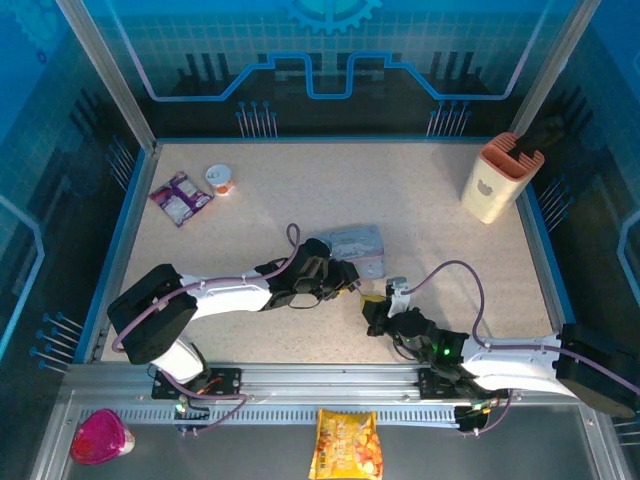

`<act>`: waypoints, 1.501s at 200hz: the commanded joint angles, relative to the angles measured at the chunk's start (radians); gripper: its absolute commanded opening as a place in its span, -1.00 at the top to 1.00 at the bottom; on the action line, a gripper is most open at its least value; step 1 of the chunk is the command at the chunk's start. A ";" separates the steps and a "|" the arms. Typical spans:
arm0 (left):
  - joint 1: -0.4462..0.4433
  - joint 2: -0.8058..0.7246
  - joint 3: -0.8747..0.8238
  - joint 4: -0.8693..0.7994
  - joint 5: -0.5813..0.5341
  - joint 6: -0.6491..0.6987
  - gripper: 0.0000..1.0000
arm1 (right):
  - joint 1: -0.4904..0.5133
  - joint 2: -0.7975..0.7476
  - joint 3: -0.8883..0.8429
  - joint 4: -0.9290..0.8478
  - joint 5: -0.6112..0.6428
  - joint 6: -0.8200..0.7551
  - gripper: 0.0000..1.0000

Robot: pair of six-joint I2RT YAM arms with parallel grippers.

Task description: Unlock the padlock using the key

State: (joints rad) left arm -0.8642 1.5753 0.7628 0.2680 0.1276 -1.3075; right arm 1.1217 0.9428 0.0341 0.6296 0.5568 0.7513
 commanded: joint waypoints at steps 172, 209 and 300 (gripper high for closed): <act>-0.058 -0.024 -0.011 0.032 0.099 -0.004 0.85 | -0.078 -0.045 0.014 0.159 -0.113 -0.045 1.00; -0.066 -0.040 -0.004 0.038 0.118 -0.017 0.86 | -0.112 -0.055 -0.002 0.215 -0.190 -0.111 1.00; -0.071 -0.069 0.007 0.071 0.161 -0.062 0.92 | -0.182 -0.105 -0.008 0.242 -0.240 -0.211 1.00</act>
State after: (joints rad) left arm -0.8711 1.5398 0.7620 0.2848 0.1040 -1.3540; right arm 0.9707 0.8661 0.0109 0.6868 0.3450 0.5888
